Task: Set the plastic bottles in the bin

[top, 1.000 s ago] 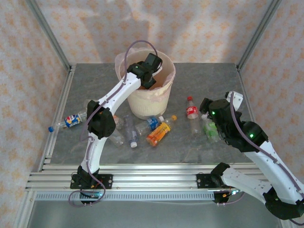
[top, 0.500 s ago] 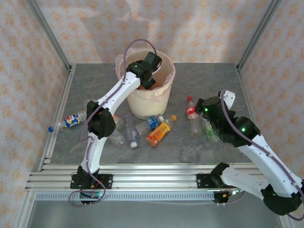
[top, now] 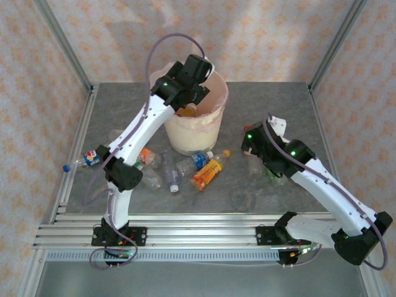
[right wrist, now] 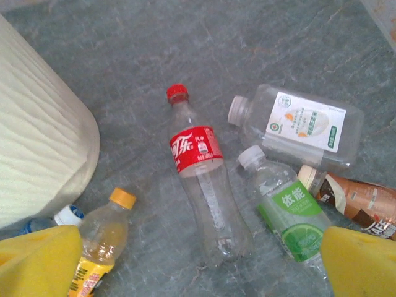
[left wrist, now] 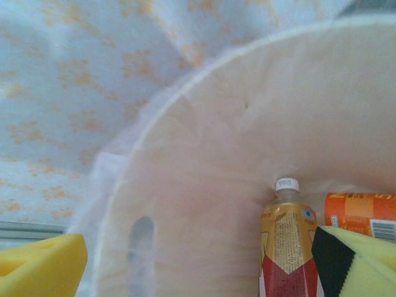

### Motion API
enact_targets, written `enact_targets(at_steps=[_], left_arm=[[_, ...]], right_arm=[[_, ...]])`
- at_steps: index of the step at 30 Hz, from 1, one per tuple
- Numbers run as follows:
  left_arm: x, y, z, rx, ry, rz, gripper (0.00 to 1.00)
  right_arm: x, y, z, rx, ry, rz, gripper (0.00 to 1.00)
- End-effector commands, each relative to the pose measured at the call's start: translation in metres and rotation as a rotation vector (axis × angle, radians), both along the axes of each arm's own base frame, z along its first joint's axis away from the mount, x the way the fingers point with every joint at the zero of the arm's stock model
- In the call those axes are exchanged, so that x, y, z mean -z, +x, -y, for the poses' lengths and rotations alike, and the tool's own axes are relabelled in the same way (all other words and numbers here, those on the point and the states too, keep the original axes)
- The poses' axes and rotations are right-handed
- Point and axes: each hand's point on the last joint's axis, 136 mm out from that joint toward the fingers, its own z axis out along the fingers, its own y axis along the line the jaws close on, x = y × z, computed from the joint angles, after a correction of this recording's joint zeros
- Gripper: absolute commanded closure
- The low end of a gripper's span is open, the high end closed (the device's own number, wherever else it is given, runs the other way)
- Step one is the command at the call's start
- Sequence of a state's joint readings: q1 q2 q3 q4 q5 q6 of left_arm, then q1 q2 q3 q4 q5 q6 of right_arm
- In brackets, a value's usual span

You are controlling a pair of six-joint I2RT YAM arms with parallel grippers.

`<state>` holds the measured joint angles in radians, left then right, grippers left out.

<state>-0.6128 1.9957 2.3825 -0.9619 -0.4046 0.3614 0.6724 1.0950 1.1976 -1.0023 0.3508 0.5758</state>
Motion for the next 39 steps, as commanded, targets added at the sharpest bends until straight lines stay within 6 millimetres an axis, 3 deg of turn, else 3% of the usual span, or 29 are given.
enact_targets(at_steps=[1,4,8,13,17,26,32,39], left_arm=[[-0.061,-0.035,-0.027,-0.055,-0.125,0.111,0.05],[-0.086,-0.062,-0.038,-0.044,-0.255,0.164,0.00],[-0.104,-0.097,-0.053,-0.032,-0.433,0.233,0.00],[-0.107,-0.138,-0.090,-0.126,-0.650,0.332,0.00],[-0.084,-0.163,-0.123,-0.255,-0.768,0.375,0.00],[0.000,-0.203,-0.184,-0.561,-0.805,0.385,0.00],[0.045,-0.215,-0.191,-0.603,-0.883,0.374,0.00],[0.060,-0.227,-0.206,-0.650,-0.866,0.392,0.00]], right_arm=[[0.008,-0.005,0.004,0.006,-0.021,-0.046,0.01],[0.015,-0.006,0.005,0.013,-0.018,-0.069,0.01],[0.023,-0.006,0.005,0.016,-0.016,-0.085,0.02],[0.040,-0.005,0.006,0.022,0.010,-0.142,0.09],[0.055,-0.006,-0.004,0.007,0.066,-0.192,0.12],[0.085,-0.011,-0.033,0.022,0.252,-0.242,0.14],[0.098,-0.010,-0.068,-0.001,0.345,-0.240,0.15],[0.122,-0.004,-0.103,-0.010,0.394,-0.286,0.16]])
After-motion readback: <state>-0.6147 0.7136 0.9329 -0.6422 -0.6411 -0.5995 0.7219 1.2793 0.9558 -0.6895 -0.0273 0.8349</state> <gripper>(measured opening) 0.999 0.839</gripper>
